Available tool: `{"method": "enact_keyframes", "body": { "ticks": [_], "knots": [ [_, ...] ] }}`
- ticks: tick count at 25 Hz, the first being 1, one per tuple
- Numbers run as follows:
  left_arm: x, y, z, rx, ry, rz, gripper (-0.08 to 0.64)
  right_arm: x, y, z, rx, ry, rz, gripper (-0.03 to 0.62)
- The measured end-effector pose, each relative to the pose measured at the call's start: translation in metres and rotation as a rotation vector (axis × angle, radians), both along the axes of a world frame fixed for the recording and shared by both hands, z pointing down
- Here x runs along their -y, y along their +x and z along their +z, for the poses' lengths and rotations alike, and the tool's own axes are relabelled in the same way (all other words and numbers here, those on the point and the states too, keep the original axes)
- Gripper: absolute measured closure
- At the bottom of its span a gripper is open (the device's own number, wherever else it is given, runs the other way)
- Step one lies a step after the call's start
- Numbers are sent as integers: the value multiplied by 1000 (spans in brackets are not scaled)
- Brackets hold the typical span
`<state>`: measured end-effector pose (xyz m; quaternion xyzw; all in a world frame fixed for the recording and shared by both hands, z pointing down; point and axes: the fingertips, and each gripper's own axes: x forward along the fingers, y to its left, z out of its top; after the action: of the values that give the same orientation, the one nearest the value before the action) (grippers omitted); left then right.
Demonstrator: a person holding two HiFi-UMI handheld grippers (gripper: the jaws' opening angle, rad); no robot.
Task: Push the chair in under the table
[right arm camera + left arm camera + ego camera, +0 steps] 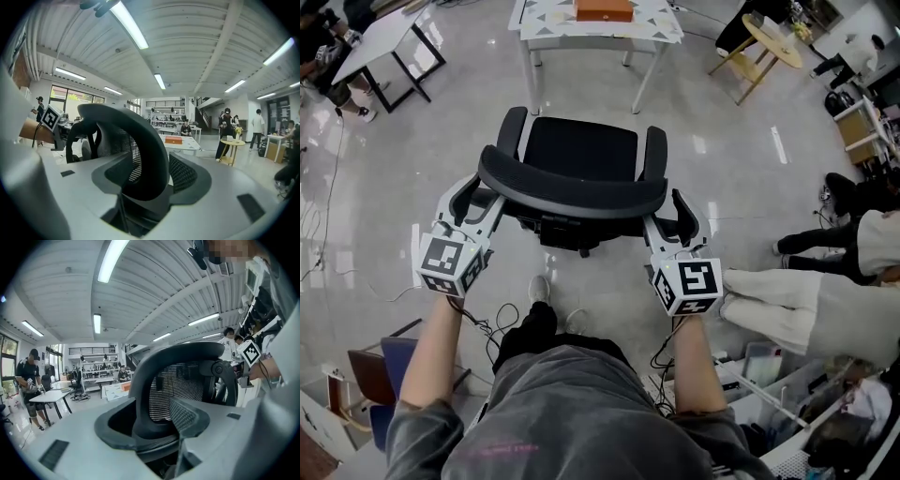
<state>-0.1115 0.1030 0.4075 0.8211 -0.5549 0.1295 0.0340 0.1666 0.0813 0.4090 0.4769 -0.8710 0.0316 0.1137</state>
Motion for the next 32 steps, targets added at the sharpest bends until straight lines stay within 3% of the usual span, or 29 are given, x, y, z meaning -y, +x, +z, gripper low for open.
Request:
{"method": "enact_keyframes", "body": {
  "ticks": [12, 20, 28, 32],
  "knots": [
    [33, -8, 6, 63, -11, 47, 342, 21, -10, 12, -68, -22, -13, 365],
    [51, -12, 10, 51, -25, 107, 356, 39, -14, 16, -76, -62, -42, 365],
    [81, -7, 9, 40, -53, 193, 345, 66, -10, 15, -60, -70, -10, 365],
    [106, -11, 9, 42, -54, 194, 345, 90, -15, 13, -62, -56, -9, 365]
  ]
}}
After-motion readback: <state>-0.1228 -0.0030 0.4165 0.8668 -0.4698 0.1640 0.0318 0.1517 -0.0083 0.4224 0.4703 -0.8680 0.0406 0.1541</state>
